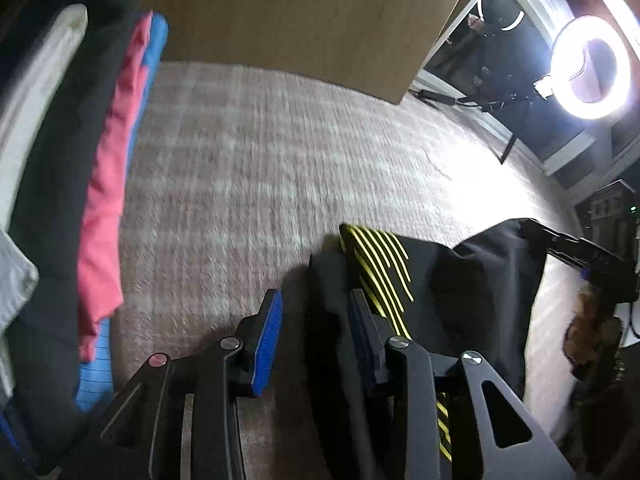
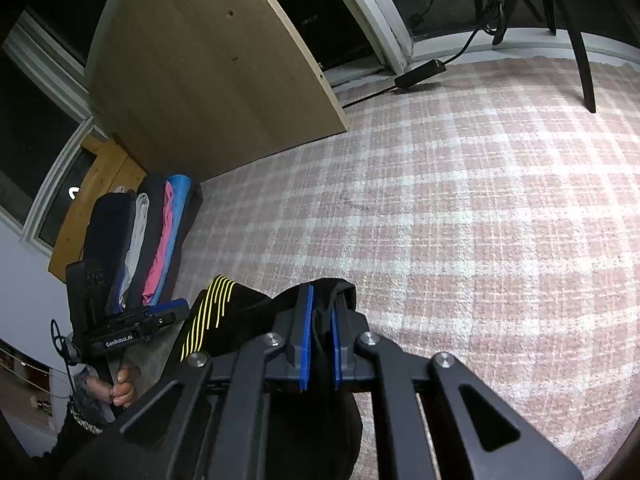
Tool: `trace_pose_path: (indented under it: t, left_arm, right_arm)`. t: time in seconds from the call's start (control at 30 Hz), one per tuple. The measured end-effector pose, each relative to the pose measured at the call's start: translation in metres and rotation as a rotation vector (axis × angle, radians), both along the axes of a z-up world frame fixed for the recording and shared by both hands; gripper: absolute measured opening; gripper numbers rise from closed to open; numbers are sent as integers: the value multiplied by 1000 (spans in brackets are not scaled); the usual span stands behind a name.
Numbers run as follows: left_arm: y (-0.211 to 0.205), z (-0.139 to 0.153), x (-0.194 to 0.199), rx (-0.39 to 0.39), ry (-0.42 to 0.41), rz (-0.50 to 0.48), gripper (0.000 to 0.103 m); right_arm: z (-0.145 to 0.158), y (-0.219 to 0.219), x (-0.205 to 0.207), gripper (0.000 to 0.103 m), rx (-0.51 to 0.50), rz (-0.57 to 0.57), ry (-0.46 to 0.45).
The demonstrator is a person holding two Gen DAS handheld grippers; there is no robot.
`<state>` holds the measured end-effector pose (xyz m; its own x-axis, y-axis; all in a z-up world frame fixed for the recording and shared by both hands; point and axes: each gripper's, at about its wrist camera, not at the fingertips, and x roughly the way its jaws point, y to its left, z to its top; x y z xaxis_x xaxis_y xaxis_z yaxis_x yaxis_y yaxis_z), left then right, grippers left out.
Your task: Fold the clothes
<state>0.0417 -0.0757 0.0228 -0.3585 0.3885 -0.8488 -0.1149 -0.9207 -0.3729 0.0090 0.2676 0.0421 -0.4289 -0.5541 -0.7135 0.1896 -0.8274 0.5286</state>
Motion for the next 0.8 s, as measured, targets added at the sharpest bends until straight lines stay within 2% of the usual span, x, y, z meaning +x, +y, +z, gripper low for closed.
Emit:
trace_pose_path:
  t: [0.1, 0.17, 0.23, 0.3, 0.43, 0.5, 0.57, 0.6, 0.63, 0.67, 0.8]
  left_arm:
    - [5, -7, -5, 15, -11, -24, 27]
    - [11, -10, -7, 45, -9, -46, 6]
    - [18, -8, -6, 33, 23, -69, 2]
    - [21, -2, -6, -3, 67, -71, 2]
    - [24, 8, -24, 3, 147, -77, 2]
    - [25, -3, -40, -18, 105, -80, 2]
    - [23, -11, -50, -34, 66, -70, 9]
    - [19, -9, -51, -47, 65, -50, 10]
    - [15, -4, -50, -59, 81, -27, 17]
    - [11, 2, -48, -67, 98, -12, 20]
    - [21, 1, -48, -71, 86, -48, 20]
  right_arm:
    - [-3, 1, -1, 8, -13, 0, -10]
    - [-4, 1, -1, 8, -12, 3, -11]
    - [-5, 0, -3, 8, -10, 2, -9]
    - [-4, 1, -2, 8, -11, -2, -3]
    - [-1, 5, 3, 8, -5, -15, 18]
    - [-4, 6, 0, 8, 0, -19, 10]
    - [-6, 7, -1, 8, -4, -23, 3]
    - [-7, 8, -2, 8, -11, -23, 1]
    - [-8, 8, -2, 8, -17, -24, -2]
    - [-8, 8, -2, 8, -19, -22, -2]
    - [-9, 9, -4, 8, -32, -22, -9]
